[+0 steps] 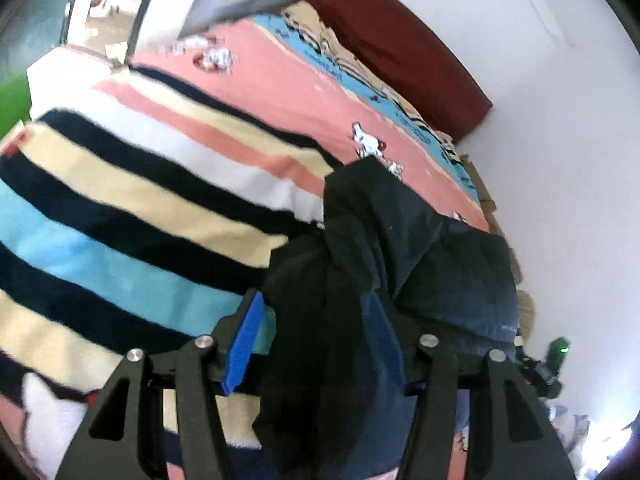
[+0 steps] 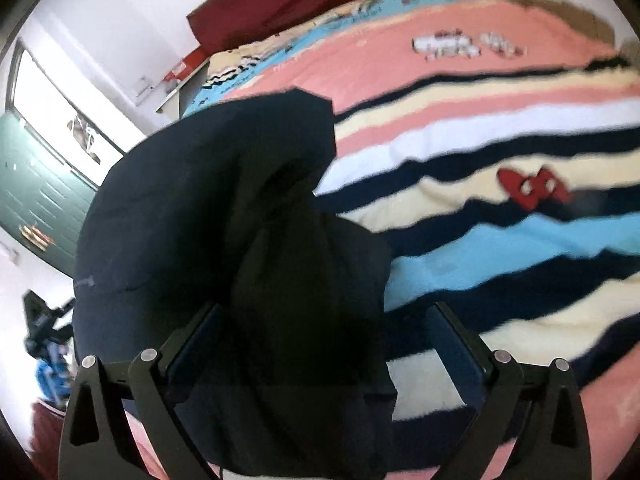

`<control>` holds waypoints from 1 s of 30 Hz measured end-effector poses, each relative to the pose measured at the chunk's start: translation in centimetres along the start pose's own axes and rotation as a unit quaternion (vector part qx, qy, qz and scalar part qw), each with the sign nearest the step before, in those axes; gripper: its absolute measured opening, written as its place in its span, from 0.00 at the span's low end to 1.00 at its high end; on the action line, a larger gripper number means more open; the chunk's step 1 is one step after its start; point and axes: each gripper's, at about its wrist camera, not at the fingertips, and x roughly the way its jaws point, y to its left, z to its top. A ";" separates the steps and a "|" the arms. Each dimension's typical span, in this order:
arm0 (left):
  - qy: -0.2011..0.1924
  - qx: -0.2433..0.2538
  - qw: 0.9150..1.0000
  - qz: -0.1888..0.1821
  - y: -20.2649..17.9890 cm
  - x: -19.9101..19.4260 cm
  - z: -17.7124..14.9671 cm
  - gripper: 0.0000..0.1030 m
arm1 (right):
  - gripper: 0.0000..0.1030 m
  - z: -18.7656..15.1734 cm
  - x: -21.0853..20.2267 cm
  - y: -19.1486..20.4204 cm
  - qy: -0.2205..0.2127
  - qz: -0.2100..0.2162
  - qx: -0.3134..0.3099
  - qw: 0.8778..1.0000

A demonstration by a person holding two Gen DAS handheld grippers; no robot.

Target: Fold large clothes

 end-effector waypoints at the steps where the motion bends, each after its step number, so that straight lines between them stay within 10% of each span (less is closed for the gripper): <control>1: -0.004 0.014 1.000 0.007 -1.0 -0.4 0.0 0.52 | 0.97 0.6 -0.1 0.3 -0.008 -0.001 -0.008 1.000; 10: 0.025 0.066 0.998 0.007 -10.7 5.4 0.3 0.52 | 0.97 3.6 0.4 10.8 -0.036 0.008 -0.073 0.997; 17: 0.007 0.102 0.990 0.095 -14.4 11.5 -0.4 0.52 | 0.97 5.6 4.4 13.6 -0.033 0.005 -0.086 0.996; 30: -0.047 0.134 0.977 0.159 -13.9 11.9 -3.2 0.61 | 0.99 4.2 6.7 7.3 -0.039 -0.040 -0.068 0.996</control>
